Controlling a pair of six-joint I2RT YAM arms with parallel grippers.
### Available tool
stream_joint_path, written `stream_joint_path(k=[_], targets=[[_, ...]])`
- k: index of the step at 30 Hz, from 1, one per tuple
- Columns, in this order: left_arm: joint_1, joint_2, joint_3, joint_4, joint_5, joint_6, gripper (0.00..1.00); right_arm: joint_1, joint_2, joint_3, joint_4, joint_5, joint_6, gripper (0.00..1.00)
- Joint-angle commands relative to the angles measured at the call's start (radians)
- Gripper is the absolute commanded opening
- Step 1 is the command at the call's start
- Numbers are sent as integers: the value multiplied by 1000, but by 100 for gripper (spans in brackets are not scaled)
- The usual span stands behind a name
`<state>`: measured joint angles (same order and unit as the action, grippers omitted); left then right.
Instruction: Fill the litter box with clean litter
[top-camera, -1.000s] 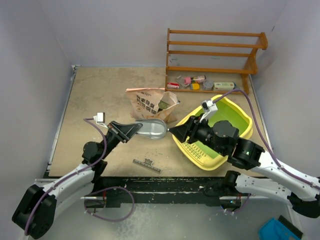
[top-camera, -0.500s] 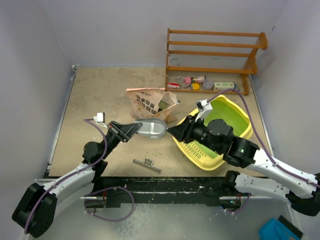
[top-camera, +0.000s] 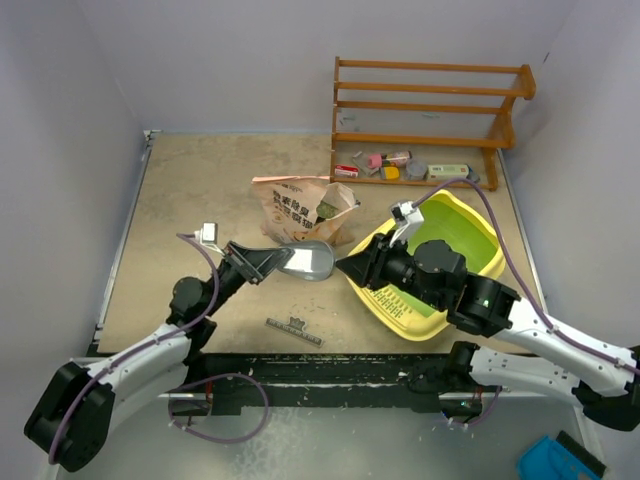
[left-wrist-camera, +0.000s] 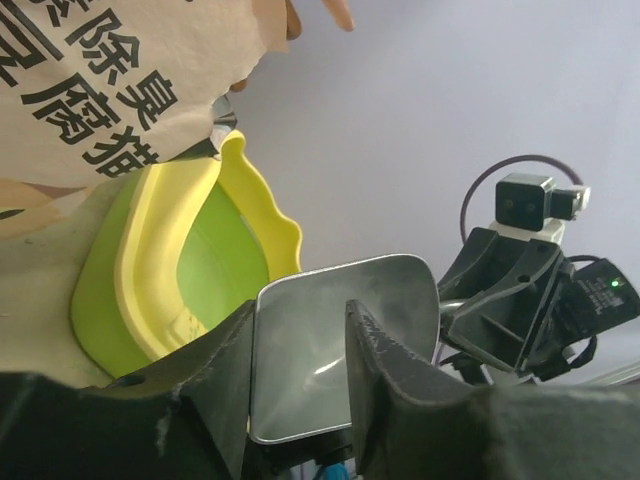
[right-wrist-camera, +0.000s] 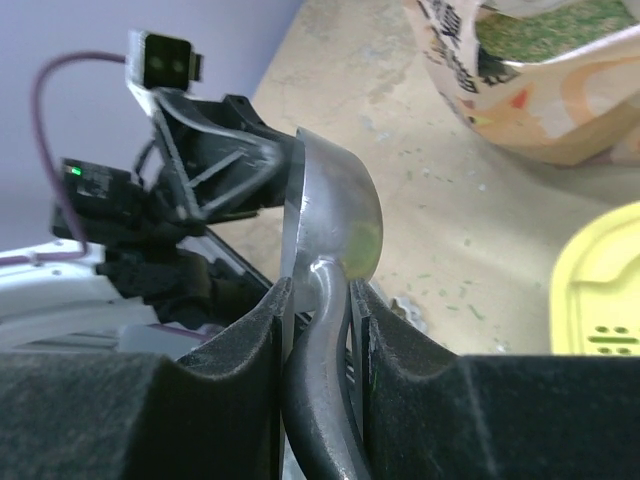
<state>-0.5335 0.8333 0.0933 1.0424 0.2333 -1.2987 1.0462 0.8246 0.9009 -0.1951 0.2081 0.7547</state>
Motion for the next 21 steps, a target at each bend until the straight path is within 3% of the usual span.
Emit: stream_joint_path(k=[1,8,18,21], targets=[[-6,-35,113,-117,69,115,47,-3,-23,43,-79,81,-27,0],[-6,-100,417,-692,21,535,54,-3,-76,96,-231,193,-64,0],[-6,61,813,-1000,-29,1163,54,-4,85,406,-466,450,-228,0],[-6,147,909,-1102,-35,1333,54,-29,157,489,-491,466,-273,0]])
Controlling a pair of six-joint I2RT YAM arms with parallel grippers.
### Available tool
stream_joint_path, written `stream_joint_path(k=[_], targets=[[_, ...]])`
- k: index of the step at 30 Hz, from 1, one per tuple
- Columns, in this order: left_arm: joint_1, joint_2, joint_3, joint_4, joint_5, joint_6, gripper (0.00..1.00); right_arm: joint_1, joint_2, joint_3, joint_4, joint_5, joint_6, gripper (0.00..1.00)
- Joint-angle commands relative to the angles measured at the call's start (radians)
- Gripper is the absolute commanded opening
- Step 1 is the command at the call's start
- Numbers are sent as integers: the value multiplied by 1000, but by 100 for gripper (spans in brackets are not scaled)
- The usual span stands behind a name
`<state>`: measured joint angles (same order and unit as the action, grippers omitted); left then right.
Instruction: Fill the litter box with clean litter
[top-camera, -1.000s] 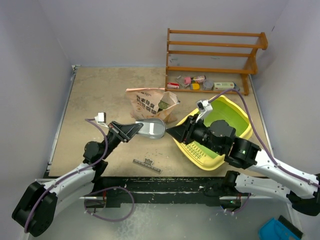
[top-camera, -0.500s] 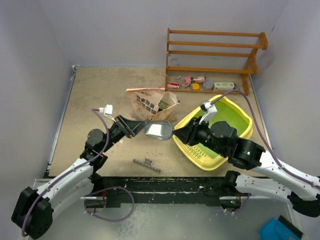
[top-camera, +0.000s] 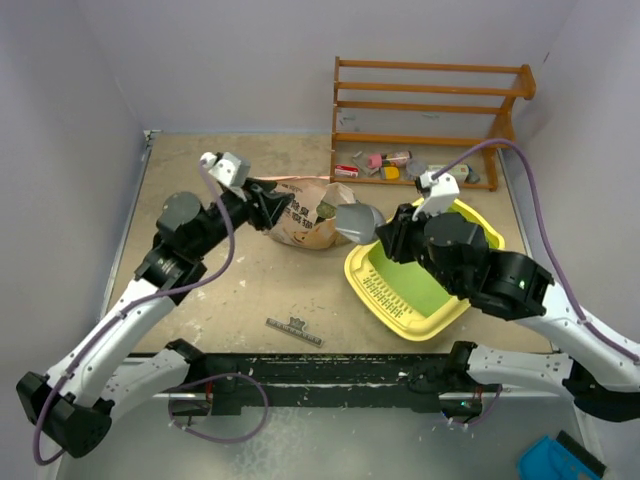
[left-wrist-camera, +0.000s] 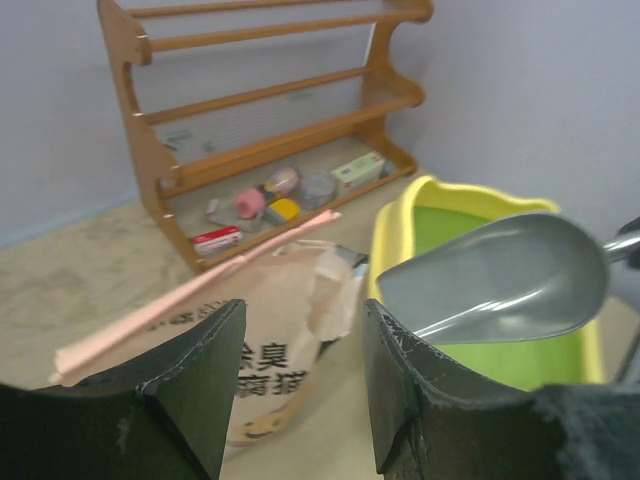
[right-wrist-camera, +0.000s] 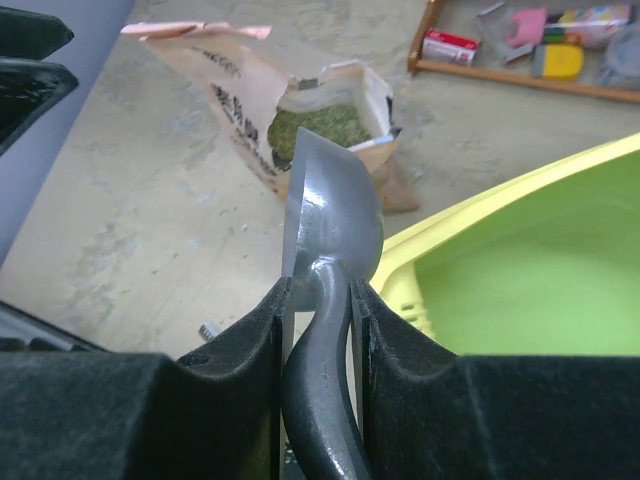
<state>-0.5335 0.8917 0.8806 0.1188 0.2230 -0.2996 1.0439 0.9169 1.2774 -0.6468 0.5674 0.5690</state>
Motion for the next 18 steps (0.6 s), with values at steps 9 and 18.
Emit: stream_joint_path(k=[9,18], targets=[[-1,322,301,-395,-109,544,55,-281,253,255,-37,-163,-155,0],[13,333,329,-383,-233,632,67,-295,394,384,-42,-257,-197,0]])
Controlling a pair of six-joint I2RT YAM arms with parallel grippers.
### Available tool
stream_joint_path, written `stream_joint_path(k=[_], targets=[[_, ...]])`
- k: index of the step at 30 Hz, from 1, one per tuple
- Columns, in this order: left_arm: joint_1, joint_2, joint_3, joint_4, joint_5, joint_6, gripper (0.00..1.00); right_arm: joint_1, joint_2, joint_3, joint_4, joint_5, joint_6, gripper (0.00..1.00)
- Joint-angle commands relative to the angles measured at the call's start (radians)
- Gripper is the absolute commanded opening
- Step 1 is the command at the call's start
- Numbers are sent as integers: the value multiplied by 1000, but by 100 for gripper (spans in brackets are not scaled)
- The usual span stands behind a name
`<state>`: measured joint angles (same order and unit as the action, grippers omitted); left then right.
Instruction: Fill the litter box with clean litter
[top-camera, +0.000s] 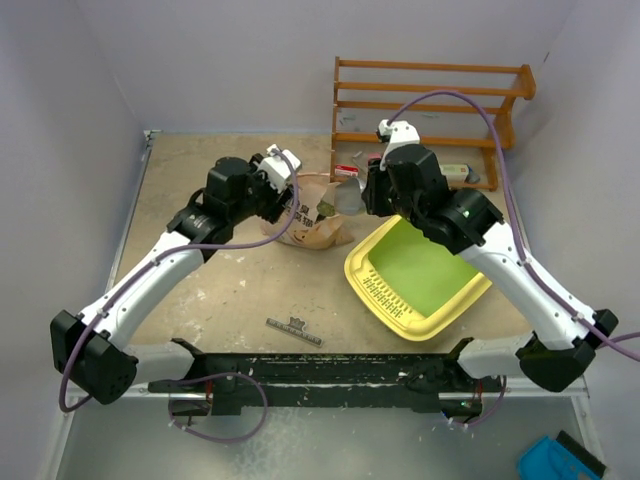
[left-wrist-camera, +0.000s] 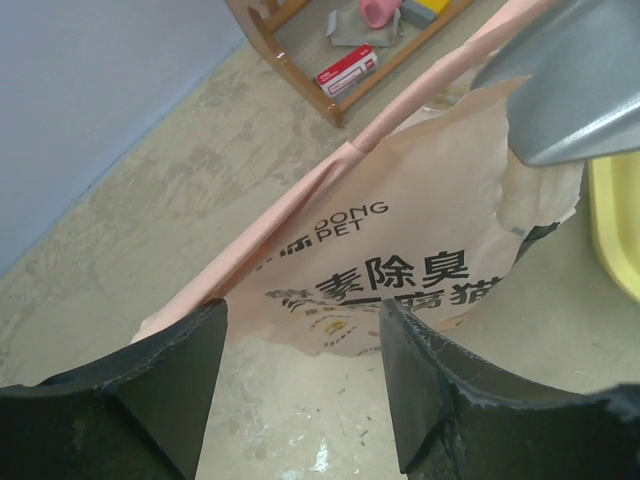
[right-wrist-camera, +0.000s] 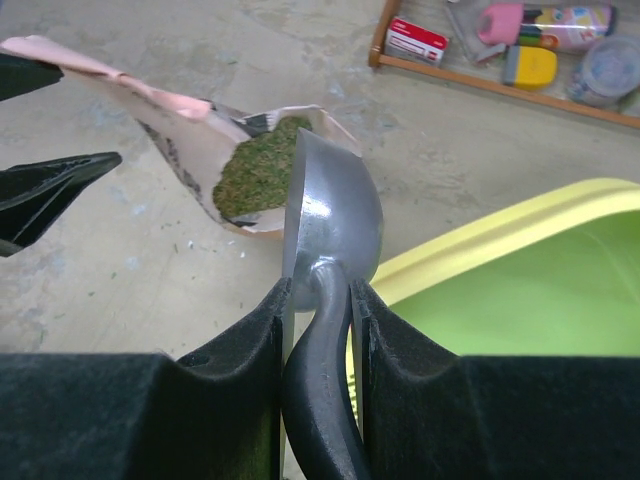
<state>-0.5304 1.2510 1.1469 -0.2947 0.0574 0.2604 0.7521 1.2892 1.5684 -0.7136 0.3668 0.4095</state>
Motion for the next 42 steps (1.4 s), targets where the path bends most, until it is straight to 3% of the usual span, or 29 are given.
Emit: stream_joint_path(k=[1,8,16,24,27,31,38,42], targets=[[12,-27,66,32,-79,80,71,-4,35,108,19,-59,-39,0],[45,-27,111,17,-49,154,80,-19,82,140,-4,-90,-34,0],[179,57,176,-106,353,308,81,-63,53,95,-11,-151,-11,0],[211,178,203,-135,520,350,72,-122,75,95,-20,-219,-18,0],[211,201,202,-127,518,348,66,-138,84,90,-11,-226,-19,0],[212,198,190,-81,509,326,46,-154,116,97,1,-254,-18,0],[212,151,111,21,494,297,28,-157,206,161,-12,-275,-32,0],[213,152,88,47,484,280,11,-158,244,181,-12,-281,-31,0]])
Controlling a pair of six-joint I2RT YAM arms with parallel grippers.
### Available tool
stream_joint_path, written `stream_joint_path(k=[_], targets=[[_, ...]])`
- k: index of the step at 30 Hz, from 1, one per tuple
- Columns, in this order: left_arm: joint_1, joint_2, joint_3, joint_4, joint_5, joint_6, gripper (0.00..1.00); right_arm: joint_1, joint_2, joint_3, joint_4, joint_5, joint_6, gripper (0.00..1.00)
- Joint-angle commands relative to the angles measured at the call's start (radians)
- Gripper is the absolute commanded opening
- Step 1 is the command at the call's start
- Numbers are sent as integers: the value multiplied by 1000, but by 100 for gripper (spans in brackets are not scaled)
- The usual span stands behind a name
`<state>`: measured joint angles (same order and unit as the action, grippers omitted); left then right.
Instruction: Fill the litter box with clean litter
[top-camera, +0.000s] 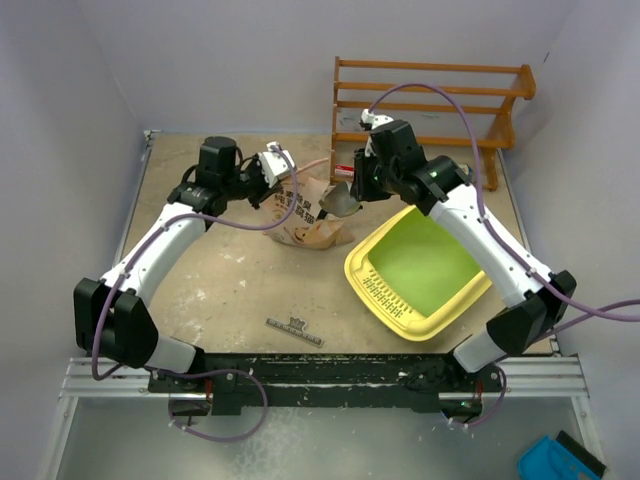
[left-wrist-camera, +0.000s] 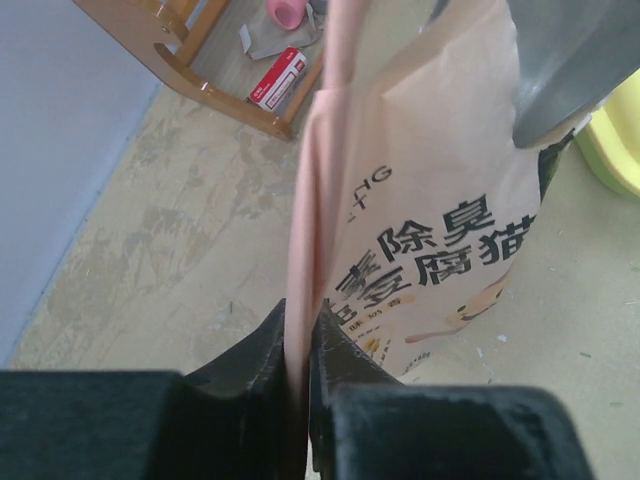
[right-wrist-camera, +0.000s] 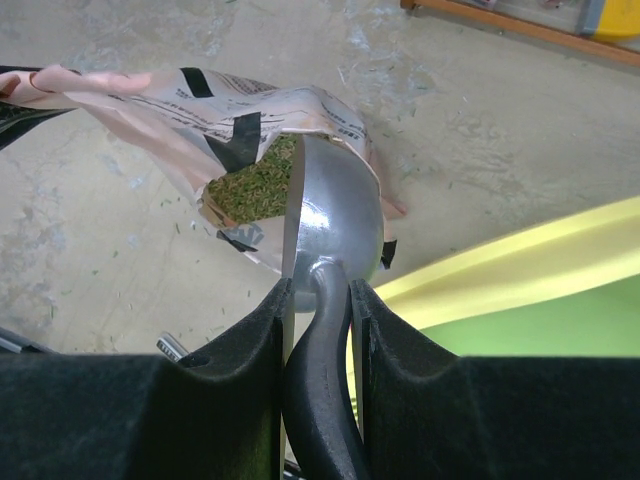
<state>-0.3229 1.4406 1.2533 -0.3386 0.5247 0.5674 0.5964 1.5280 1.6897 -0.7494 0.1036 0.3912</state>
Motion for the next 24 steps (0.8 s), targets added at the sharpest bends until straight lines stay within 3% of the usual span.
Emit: stream_joint_path(k=[1,4,13,24], targets=[[6,-39,-25,97,15,-32,8,-3,12,60,25,-18,-12,0],[10,-55,-47,130,23,-56,0,-4,32,65,29,-18,-7,0],[18,-149,-156,331,-5,-176,0,-3,78,44,55,-33,7,0],[19,-150,-200,432,-52,-275,0,-4,152,23,80,-29,18,0]])
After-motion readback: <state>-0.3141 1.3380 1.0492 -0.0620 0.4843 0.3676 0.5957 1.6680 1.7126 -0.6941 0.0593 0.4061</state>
